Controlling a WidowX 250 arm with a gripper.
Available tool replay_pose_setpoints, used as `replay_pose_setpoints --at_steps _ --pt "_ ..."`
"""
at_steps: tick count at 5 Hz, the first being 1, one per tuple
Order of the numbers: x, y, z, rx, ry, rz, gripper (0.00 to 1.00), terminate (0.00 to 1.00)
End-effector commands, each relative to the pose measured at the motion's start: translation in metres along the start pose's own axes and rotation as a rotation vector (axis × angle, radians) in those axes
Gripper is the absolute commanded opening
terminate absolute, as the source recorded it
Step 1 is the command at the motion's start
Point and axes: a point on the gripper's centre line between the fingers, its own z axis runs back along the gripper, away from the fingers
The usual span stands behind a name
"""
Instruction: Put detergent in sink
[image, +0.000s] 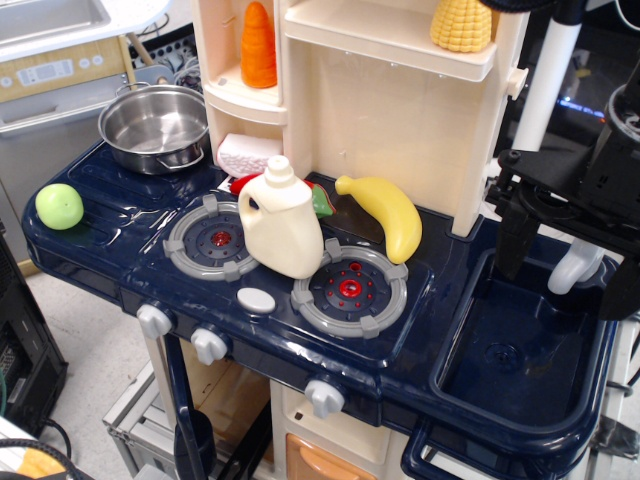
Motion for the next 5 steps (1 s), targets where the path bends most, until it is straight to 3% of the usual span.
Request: replay_pose_setpoints --at_steps 1,2,3,4,5 --pt "0.0 0.0 0.0 0.0 0.0 0.0 1.0 0.0" --pt "0.005 0.022 0.02 0.111 -0.024 0.242 1.0 0.0" --pt "0.008 0.048 0.036 0.171 -0.042 0.49 1.0 0.0" --pt "0.009 0.076 0.039 0.262 -0.119 0.671 1.0 0.0" --pt "0.015 0.105 0.034 0.352 -0.247 0.895 1.0 0.0"
